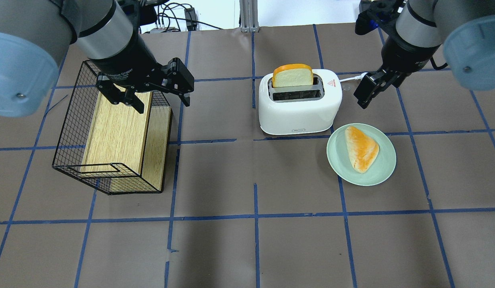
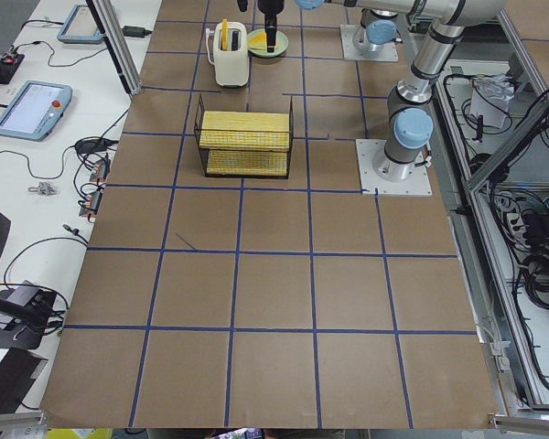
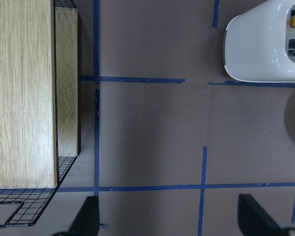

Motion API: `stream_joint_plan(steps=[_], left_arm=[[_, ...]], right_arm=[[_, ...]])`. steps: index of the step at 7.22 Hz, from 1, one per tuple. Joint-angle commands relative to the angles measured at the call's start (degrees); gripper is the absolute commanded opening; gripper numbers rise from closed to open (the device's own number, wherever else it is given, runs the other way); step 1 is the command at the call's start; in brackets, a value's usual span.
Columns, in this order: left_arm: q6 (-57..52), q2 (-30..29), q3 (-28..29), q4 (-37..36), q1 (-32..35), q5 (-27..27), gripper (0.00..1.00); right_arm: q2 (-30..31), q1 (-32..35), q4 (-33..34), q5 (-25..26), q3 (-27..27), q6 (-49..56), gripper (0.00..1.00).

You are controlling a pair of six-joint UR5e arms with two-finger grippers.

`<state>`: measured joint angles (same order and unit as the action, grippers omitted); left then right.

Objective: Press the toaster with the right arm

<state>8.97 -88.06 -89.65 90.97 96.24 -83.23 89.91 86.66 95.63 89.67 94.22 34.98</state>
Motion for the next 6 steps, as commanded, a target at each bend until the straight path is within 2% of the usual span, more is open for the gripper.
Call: stream_joint_plan(steps=[1,6], left_arm=[[0.0,0.0,0.0,0.0,0.0,0.0,1.0],[0.0,0.0,0.0,0.0,0.0,0.0,1.0]], right_arm=[[0.0,0.0,0.0,-0.1,0.0,0.1,1.0],[0.1,0.0,0.1,-0.6,0.3,0.3,1.0]])
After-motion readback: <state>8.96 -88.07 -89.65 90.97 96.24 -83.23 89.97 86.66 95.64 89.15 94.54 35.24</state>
